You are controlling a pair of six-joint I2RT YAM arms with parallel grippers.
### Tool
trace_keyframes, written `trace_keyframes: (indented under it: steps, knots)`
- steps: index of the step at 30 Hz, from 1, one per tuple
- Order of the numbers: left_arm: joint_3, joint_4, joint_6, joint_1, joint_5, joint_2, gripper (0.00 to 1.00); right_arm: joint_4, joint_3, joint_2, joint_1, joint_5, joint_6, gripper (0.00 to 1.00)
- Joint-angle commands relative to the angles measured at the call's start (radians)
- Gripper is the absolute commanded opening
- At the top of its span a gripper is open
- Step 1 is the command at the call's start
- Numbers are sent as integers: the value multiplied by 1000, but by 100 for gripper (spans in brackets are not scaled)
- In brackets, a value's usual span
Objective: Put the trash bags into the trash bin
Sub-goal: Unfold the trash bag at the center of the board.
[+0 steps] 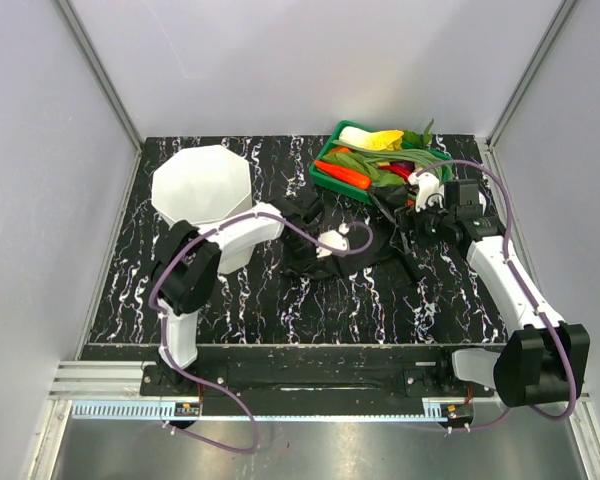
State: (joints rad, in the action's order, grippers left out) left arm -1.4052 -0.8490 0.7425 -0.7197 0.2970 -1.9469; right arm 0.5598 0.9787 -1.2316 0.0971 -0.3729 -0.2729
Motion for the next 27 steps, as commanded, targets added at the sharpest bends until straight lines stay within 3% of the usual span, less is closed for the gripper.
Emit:
trace_keyframes:
  steps: [1, 6, 9, 12, 21, 27]
  knots:
    - [-231, -139, -70, 22, 285, 101, 0, -20, 40, 14, -4, -236, -48, 79]
    - [-492, -234, -176, 57, 505, 88, 0, -31, 57, 35, -3, -401, -58, 80]
    - [-587, -239, -267, 80, 576, 66, 0, -11, 87, 49, -4, -501, -68, 84]
    - [-667, -284, -311, 89, 616, 30, 0, -8, 130, 47, -4, -508, -60, 89]
    - [-709, -298, -359, 89, 637, 9, 0, -8, 232, 3, 45, -506, -101, 94]
    - [-735, -298, -377, 89, 628, -4, 0, -17, 190, 15, 138, -448, -111, 94]
